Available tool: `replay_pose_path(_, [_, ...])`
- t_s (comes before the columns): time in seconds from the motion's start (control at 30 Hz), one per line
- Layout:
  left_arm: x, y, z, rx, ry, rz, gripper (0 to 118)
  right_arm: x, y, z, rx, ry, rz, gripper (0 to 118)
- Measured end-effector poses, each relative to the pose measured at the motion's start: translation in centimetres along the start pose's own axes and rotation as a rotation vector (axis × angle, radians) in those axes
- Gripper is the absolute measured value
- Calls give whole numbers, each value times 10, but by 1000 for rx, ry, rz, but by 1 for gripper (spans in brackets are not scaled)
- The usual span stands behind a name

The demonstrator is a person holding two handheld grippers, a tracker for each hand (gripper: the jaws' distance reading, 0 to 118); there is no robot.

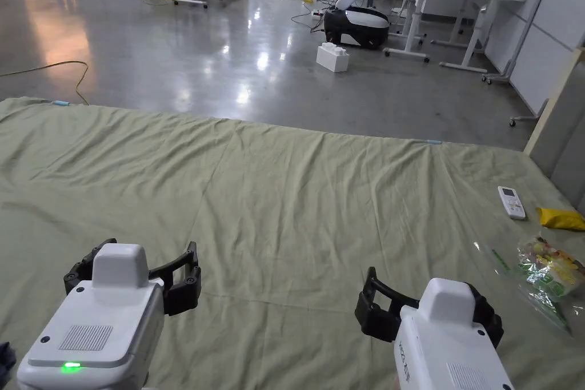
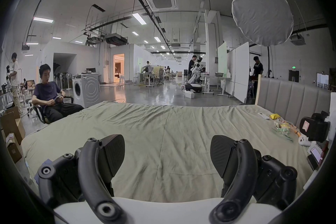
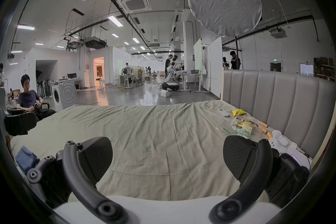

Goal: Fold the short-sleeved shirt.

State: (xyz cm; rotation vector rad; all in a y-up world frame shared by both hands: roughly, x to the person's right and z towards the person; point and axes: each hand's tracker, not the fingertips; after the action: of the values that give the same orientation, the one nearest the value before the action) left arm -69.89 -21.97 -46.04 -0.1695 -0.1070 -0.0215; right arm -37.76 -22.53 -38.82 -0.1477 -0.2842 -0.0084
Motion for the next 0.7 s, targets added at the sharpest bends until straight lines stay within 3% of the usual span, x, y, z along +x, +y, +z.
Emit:
replay_pose_path(0.1, [2, 1, -1, 2, 10, -13, 98, -2, 4, -4, -29, -19, -10, 118])
replay_pose_path(0.2, [3, -1, -1, 8, -3, -28, 99, 1, 6, -7, -60, 10, -84, 118])
replay_pose_path(0.53, [2, 0, -1, 11, -30, -1, 105, -4, 17, -9, -108, 9, -87, 118])
replay_pose_path(0.7, [-1, 1, -5, -1, 2, 36, 106, -2, 21, -11, -138, 49, -164, 118])
